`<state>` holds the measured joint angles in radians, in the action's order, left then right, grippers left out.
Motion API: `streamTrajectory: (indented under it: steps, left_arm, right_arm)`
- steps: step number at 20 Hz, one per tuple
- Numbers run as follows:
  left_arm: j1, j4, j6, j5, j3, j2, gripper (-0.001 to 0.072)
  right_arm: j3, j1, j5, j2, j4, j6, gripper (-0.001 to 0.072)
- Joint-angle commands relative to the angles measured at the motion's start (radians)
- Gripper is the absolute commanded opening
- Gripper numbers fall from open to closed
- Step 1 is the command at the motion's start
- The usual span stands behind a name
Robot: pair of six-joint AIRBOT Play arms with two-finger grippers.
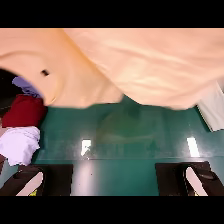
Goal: Fold the shirts.
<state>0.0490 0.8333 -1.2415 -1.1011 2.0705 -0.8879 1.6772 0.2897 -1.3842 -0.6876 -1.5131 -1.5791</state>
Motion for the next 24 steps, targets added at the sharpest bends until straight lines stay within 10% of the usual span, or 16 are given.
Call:
streamTrajectory:
  steps: [1,16,24]
  left_arm:
    - [0.002,0.006,-0.027,-0.026,0.004,0.016,0.0023]
    - [0.002,0.067,-0.093,-0.060,-0.240,-0.710,0.0024]
    - [0.002,0.089,-0.093,-0.056,-0.166,-0.639,0.0023]
  right_arm:
    - [0.087,0.005,-0.003,-0.048,0.104,0.028,0.0022]
    - [0.327,-0.315,-0.072,-0.930,-0.034,0.008,0.0022]
    - [0.327,-0.306,0.015,-0.834,-0.032,0.007,0.0021]
